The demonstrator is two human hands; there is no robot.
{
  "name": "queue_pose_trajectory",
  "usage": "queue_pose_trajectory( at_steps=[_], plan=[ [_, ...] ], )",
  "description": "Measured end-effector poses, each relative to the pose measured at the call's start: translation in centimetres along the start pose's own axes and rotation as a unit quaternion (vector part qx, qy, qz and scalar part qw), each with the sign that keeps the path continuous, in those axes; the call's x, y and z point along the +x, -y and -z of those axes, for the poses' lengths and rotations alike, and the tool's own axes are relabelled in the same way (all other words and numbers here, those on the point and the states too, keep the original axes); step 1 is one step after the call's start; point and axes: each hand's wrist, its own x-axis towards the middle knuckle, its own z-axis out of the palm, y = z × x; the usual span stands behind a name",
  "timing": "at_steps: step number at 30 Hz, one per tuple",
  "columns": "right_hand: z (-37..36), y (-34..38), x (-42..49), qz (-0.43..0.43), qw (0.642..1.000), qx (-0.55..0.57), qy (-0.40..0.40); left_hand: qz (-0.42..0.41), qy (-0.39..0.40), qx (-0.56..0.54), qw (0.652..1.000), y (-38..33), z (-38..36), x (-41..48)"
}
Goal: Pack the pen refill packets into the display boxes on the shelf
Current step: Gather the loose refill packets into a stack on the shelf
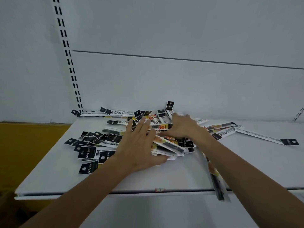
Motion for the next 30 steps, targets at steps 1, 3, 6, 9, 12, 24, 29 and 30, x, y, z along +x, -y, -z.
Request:
queue_pose_trajectory(
  at_steps=[1,3,6,9,12,24,29,30],
  plan=[
    [0.2,0.2,0.0,0.030,0.999,0.016,-0.010,0.000,0.003,-0.019,1.000,0.1,-0.1,0.0],
    [0.4,0.5,-0.1,0.073,0.996,0.055,-0.017,0.004,-0.001,-0.048,0.999,0.2,-0.3,0.0],
    [0.8,0.1,-0.2,0.092,0.994,0.061,-0.016,0.009,-0.007,-0.046,0.999,0.3,-0.3,-0.1],
    [1.7,-1.3,-0.3,0.107,0.990,0.080,-0.038,0.004,-0.003,-0.026,1.000,0.3,-0.2,-0.2],
    [2.9,-2.8,-0.7,0.113,0.981,0.136,-0.083,0.007,0.022,-0.016,1.000,0.1,-0.1,-0.1],
    [4.2,0.0,-0.1,0.208,0.958,0.101,-0.171,-0.165,-0.241,-0.048,0.955,1.9,1.1,-3.1],
    [3.4,2.0,0.2,0.251,0.950,0.183,-0.021,-0.064,-0.153,-0.063,0.984,6.2,0.2,-6.0],
    [3.4,1.9,0.1,0.237,0.948,0.208,0.031,-0.043,-0.147,-0.067,0.986,6.7,0.1,-6.3]
  ],
)
